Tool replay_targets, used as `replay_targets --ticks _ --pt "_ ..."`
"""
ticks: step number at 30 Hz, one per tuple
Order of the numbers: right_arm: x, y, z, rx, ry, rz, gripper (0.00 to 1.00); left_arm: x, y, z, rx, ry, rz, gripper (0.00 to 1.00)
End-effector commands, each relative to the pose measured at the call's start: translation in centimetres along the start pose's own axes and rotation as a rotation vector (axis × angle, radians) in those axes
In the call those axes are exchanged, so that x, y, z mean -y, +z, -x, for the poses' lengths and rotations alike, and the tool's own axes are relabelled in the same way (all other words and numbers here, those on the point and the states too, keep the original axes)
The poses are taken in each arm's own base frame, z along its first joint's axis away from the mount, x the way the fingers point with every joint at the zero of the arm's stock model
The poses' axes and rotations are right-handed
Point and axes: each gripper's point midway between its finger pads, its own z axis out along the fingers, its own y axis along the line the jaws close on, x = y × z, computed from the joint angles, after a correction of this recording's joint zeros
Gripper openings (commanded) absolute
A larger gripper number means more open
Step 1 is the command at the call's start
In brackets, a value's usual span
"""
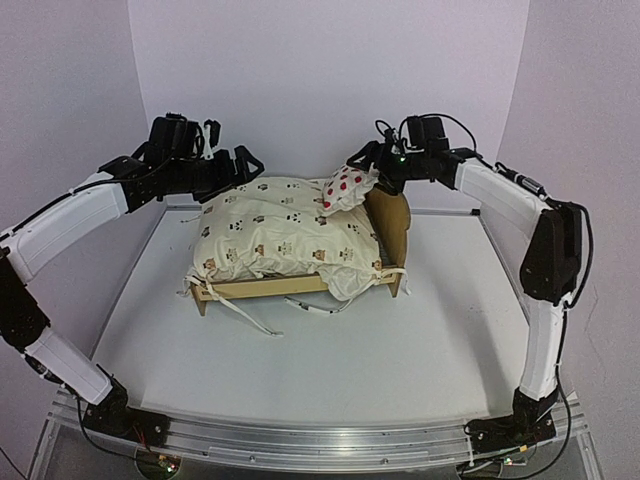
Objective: Set up the pet bed
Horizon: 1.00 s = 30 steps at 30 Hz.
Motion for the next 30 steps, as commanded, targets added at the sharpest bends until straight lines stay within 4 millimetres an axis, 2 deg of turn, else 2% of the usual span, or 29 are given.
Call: replay_targets --ticks 1,5,7,8,12,17,22,30 --pt "-6.1 -8.0 4.5 0.159 -0.133 0.01 0.95 0.2 -0.8 1.2 0.049 0.029 0.01 0.99" --pt "-6.4 -12.5 5.1 0.219 -0.199 -0.069 0.98 0.0 -1.3 1.5 0.058 0.035 0.029 1.0" --pt "-5.9 -14.8 4.6 0.242 -0.238 -0.117 0.98 0.0 -1.6 1.5 0.056 0.042 0.032 1.0" --pt "-5.8 -16.1 4.3 0.256 -0.258 -0.139 0.98 -0.2 -1.8 1.5 0.059 0.047 0.041 1.0" --pt "-3.4 -19.0 1.6 0.253 -0.29 -0.221 0.98 -1.3 -2.7 1.6 0.077 0.069 0.099 1.0" --pt "1.2 -20.8 -3.4 0.193 -0.294 -0.319 0.98 -2.9 -4.1 0.5 0.074 0.092 0.158 1.0" --pt "4.1 -22.1 -8.3 0.129 -0.261 -0.328 0.98 -4.6 -5.9 -0.9 0.074 0.095 0.208 1.0" --pt "8.4 -23.2 -14.0 0.067 -0.182 -0.368 0.98 -7.9 -7.0 -6.2 -0.003 0.096 0.248 1.0"
